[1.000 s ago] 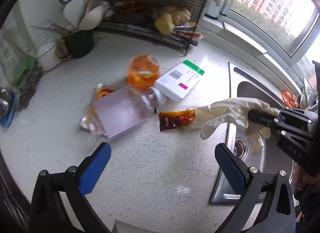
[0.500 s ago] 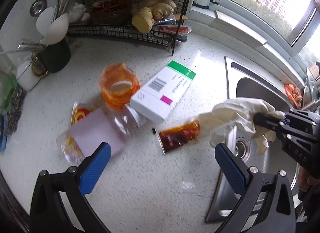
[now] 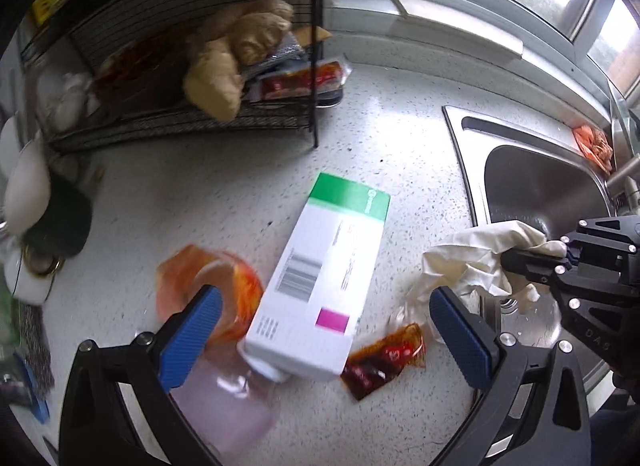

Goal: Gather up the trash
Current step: 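Grasp the white-green capsule box with the left gripper while the right gripper holds the gloves, then carry box and gloves down to the red bucket and release both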

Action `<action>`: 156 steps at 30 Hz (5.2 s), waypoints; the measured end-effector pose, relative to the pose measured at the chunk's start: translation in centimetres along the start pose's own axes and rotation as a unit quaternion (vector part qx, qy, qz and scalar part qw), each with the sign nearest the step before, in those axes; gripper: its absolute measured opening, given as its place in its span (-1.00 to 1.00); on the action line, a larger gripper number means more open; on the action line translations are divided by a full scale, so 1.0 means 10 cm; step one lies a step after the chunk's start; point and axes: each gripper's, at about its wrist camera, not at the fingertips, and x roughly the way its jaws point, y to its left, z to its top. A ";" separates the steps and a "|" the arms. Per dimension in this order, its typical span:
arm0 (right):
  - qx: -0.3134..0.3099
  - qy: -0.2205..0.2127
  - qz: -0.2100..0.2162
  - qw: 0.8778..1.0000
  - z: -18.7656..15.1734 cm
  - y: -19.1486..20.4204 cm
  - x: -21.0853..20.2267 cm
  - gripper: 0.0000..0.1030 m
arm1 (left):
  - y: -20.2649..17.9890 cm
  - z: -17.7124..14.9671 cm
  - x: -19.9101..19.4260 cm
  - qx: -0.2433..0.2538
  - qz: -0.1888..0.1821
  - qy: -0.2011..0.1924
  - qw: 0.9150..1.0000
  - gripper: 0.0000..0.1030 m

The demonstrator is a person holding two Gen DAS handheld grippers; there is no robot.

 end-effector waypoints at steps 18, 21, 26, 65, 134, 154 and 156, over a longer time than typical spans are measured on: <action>0.037 0.029 0.001 0.999 0.22 -0.12 0.41 -0.93 | -0.20 0.30 0.67 0.107 -0.045 0.063 0.991 0.27; 0.037 0.028 0.009 0.999 0.24 -0.10 0.39 -0.93 | -0.21 0.29 0.67 0.104 -0.047 0.061 0.992 0.14; 0.036 0.022 0.013 0.999 0.23 -0.07 0.29 -0.93 | -0.20 0.24 0.48 0.078 -0.053 0.042 0.995 0.14; -0.147 -0.178 0.002 0.973 -0.98 1.80 -1.74 -0.93 | -0.45 -2.44 -2.51 -0.118 0.040 -0.160 0.979 0.14; -0.172 0.090 0.011 0.981 -3.28 1.83 2.20 -0.93 | -0.53 -5.23 1.97 -0.245 -0.027 0.053 0.968 0.81; -0.204 0.113 0.042 0.972 -3.47 2.10 2.59 -0.93 | -0.25 -5.73 1.79 -0.296 0.009 0.047 0.954 1.00; -0.207 0.114 0.040 0.971 -3.49 2.14 2.66 -0.93 | -0.24 -5.79 1.81 -0.299 0.013 0.051 0.953 1.00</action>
